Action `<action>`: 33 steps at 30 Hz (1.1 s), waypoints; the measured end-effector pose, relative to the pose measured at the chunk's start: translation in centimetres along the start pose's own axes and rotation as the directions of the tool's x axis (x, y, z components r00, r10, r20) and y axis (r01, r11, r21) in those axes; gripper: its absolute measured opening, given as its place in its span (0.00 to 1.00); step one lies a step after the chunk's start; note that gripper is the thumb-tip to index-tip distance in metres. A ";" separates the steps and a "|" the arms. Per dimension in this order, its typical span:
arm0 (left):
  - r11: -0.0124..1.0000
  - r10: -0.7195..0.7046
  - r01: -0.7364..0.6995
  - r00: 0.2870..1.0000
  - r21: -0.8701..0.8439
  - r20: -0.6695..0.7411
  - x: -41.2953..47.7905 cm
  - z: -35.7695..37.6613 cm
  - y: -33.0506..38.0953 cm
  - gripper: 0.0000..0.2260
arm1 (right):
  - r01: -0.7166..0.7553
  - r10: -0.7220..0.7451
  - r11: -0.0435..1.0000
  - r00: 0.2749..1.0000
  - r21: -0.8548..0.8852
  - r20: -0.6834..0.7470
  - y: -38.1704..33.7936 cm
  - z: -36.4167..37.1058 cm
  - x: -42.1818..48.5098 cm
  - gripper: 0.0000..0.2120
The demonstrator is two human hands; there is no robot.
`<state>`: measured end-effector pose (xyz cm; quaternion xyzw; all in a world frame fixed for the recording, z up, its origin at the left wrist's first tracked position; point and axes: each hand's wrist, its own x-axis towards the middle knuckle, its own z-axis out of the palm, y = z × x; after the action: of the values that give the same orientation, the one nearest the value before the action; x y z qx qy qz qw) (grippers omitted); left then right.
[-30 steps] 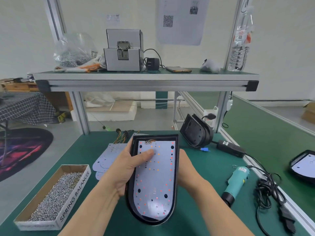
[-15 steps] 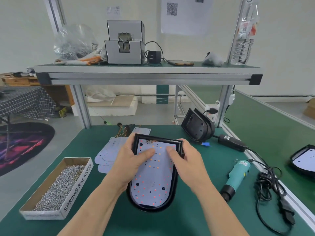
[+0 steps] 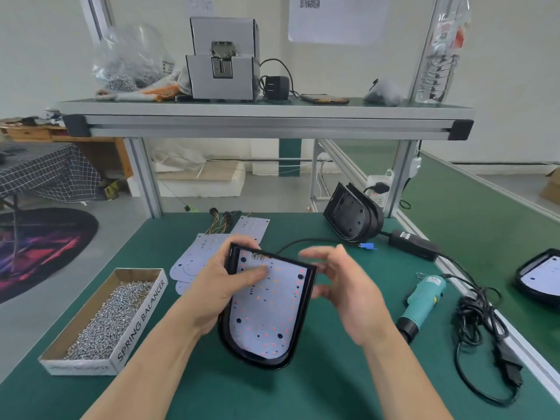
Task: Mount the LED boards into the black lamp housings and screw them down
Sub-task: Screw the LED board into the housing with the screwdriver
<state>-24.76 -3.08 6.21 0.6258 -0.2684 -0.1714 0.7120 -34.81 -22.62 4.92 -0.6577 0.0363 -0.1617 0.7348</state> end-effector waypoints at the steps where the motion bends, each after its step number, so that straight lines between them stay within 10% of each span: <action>1: 0.999 0.014 -0.012 0.998 -0.032 0.056 -0.1 -0.4 0.0 0.15 | 0.040 -0.041 0.998 0.999 0.053 0.027 0.1 -0.4 -0.1 0.15; 5: 0.999 0.029 -0.016 0.939 -0.040 0.343 -0.3 -1.4 0.0 0.12 | 0.178 -0.080 0.922 0.956 -0.344 0.282 1.6 0.3 0.0 0.31; 9: 0.983 0.012 0.068 0.900 -0.168 0.437 -0.3 -2.7 -0.5 0.13 | -0.049 0.129 0.975 0.916 -0.215 0.381 1.6 0.7 0.8 0.23; 17: 0.927 -0.012 0.106 0.967 -0.359 0.255 0.4 -4.9 -2.1 0.07 | -0.035 0.100 0.987 0.893 -0.154 0.438 2.1 -0.7 -0.6 0.17; 25: 0.849 -0.079 0.154 0.983 -0.505 0.168 -0.3 -5.1 -6.0 0.12 | 0.000 0.153 0.862 0.953 -0.506 0.261 1.1 0.2 -0.9 0.16; 33: 0.934 -0.250 0.256 0.967 -0.249 0.057 -2.0 -7.6 -5.2 0.30 | 0.036 0.069 0.902 0.972 -0.430 0.226 -0.7 1.9 -0.7 0.13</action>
<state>-21.32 3.36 0.25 0.5565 -0.1699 -0.3022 0.7550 -35.11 -20.68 5.71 -0.8180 -0.0109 -0.0643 0.5715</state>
